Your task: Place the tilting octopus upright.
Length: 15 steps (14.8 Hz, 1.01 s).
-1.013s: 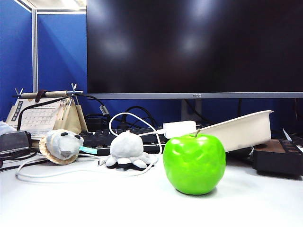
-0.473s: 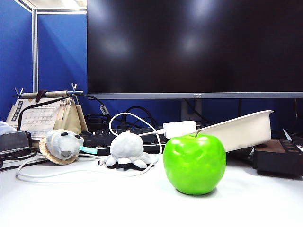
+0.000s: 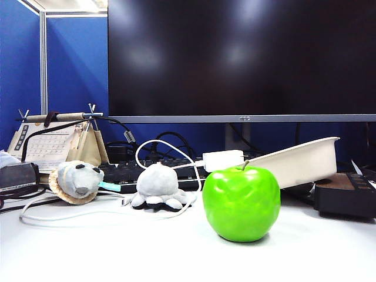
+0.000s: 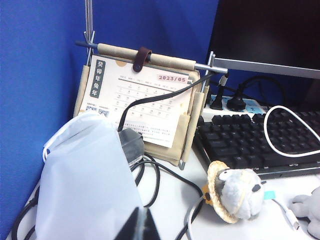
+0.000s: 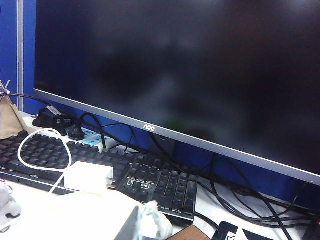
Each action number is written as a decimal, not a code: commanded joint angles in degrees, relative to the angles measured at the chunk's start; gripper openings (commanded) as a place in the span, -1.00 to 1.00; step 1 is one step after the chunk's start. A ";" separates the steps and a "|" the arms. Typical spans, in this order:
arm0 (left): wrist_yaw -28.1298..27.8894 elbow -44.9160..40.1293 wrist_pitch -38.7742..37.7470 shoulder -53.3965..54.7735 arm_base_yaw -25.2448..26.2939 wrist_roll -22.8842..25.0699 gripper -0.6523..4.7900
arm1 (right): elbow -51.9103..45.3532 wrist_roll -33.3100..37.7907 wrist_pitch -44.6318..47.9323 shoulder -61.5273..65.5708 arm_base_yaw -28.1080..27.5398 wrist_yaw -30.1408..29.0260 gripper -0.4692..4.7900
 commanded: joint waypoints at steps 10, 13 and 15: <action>0.22 0.02 0.55 -0.13 0.02 -0.17 -0.78 | -1.68 -0.37 1.33 -0.92 0.02 0.04 -0.83; 0.22 0.02 0.52 -0.13 0.02 -0.15 -0.78 | -1.92 -0.33 1.01 -0.92 0.02 0.02 -0.83; 0.22 0.02 0.52 -0.13 0.02 -0.15 -0.78 | -1.92 0.07 0.22 -0.94 0.02 -0.20 -0.83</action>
